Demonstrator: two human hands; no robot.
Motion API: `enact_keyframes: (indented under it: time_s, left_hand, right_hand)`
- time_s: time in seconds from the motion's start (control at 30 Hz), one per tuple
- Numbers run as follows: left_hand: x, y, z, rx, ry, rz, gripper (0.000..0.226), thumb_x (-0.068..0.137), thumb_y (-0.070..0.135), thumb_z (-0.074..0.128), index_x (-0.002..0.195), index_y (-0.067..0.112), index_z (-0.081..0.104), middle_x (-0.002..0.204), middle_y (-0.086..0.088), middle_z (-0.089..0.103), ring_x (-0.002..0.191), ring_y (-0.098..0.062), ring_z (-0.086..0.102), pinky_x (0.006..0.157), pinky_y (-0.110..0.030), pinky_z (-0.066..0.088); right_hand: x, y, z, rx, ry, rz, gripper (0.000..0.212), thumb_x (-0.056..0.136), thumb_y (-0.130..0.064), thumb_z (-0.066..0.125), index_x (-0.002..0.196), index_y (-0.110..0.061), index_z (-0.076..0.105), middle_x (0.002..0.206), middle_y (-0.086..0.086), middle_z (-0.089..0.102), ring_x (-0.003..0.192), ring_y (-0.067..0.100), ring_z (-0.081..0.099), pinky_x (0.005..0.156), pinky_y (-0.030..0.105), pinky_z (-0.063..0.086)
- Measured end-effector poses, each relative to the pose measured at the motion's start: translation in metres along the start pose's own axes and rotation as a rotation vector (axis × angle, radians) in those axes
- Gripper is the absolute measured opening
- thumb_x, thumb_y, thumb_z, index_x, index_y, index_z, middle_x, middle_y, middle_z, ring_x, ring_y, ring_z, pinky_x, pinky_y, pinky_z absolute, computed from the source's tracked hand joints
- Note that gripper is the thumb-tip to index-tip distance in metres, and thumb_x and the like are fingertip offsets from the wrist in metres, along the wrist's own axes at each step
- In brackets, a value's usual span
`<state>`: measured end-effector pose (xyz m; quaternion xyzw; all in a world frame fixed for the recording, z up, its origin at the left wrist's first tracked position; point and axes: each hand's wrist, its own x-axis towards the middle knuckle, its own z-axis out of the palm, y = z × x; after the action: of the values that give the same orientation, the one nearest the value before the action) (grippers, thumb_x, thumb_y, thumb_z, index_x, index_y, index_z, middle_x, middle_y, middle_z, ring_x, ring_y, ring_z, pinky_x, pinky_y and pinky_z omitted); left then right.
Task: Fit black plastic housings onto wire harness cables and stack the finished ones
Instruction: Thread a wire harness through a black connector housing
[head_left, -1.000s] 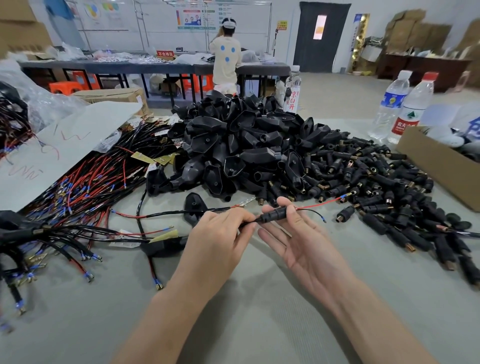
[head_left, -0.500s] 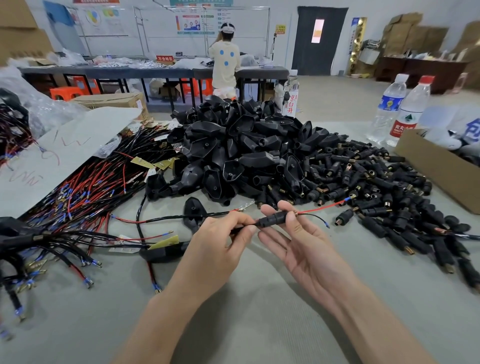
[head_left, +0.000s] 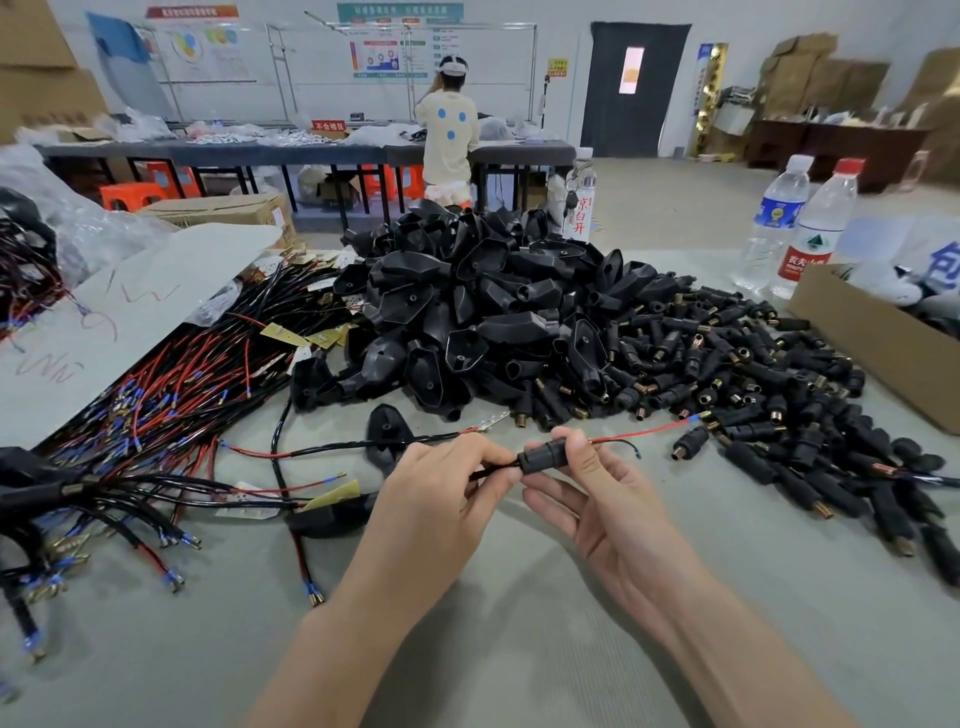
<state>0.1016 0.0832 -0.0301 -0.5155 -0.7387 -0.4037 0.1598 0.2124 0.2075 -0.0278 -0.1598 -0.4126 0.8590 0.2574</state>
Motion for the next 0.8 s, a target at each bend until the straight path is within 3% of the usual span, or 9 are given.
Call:
enact_keyframes:
  time_s: [0.07, 0.2, 0.37, 0.57, 0.7, 0.8]
  left_hand:
    - [0.0, -0.002, -0.002, 0.045, -0.034, 0.026, 0.019, 0.094, 0.037, 0.059, 0.099, 0.021, 0.069, 0.079, 0.02, 0.062, 0.086, 0.0, 0.05, 0.08, -0.022, 0.04]
    - [0.001, -0.005, -0.003, 0.072, -0.067, 0.026, 0.016, 0.096, 0.028, 0.057, 0.098, 0.019, 0.07, 0.075, 0.014, 0.063, 0.084, -0.006, 0.048, 0.08, -0.026, 0.039]
    - [-0.002, -0.005, 0.002, 0.077, -0.086, 0.036, 0.014, 0.097, 0.026, 0.056, 0.092, 0.02, 0.068, 0.071, 0.011, 0.061, 0.08, -0.008, 0.044, 0.08, -0.029, 0.038]
    - [0.002, -0.015, -0.002, 0.171, -0.046, 0.128, 0.027, 0.097, 0.037, 0.051, 0.1, 0.022, 0.073, 0.086, 0.015, 0.07, 0.08, -0.008, 0.059, 0.087, -0.037, 0.044]
    - [0.0, -0.016, 0.002, 0.197, -0.066, 0.141, 0.017, 0.095, 0.028, 0.059, 0.095, 0.019, 0.073, 0.08, 0.012, 0.068, 0.074, -0.014, 0.06, 0.084, -0.042, 0.047]
    - [0.001, -0.013, 0.005, 0.199, -0.069, 0.15, 0.027, 0.097, 0.029, 0.05, 0.09, 0.017, 0.072, 0.074, 0.01, 0.065, 0.071, -0.016, 0.058, 0.083, -0.039, 0.044]
  right_hand:
    - [0.001, -0.002, -0.001, -0.02, 0.014, -0.019, 0.018, 0.078, -0.037, 0.07, 0.082, -0.022, 0.081, 0.1, 0.011, 0.076, 0.087, 0.022, 0.075, 0.072, 0.027, 0.06]
    - [0.001, -0.003, -0.003, -0.051, 0.021, -0.033, 0.02, 0.078, -0.039, 0.071, 0.086, -0.023, 0.081, 0.102, 0.01, 0.076, 0.09, 0.022, 0.074, 0.073, 0.028, 0.059]
    - [0.001, 0.003, -0.003, -0.128, 0.007, -0.002, 0.042, 0.08, -0.039, 0.074, 0.105, -0.007, 0.066, 0.108, 0.015, 0.075, 0.089, 0.024, 0.074, 0.072, 0.029, 0.059]
    - [0.001, -0.002, -0.006, -0.108, 0.025, -0.028, 0.028, 0.076, -0.042, 0.076, 0.091, -0.019, 0.077, 0.108, 0.013, 0.075, 0.09, 0.022, 0.074, 0.073, 0.029, 0.059]
    - [0.001, -0.001, -0.005, -0.138, 0.034, -0.032, 0.022, 0.078, -0.044, 0.075, 0.085, -0.023, 0.079, 0.106, 0.013, 0.075, 0.088, 0.021, 0.073, 0.073, 0.029, 0.059]
    - [0.0, 0.002, -0.003, -0.15, 0.02, -0.017, 0.024, 0.078, -0.042, 0.077, 0.088, -0.02, 0.077, 0.108, 0.014, 0.075, 0.086, 0.022, 0.073, 0.072, 0.029, 0.059]
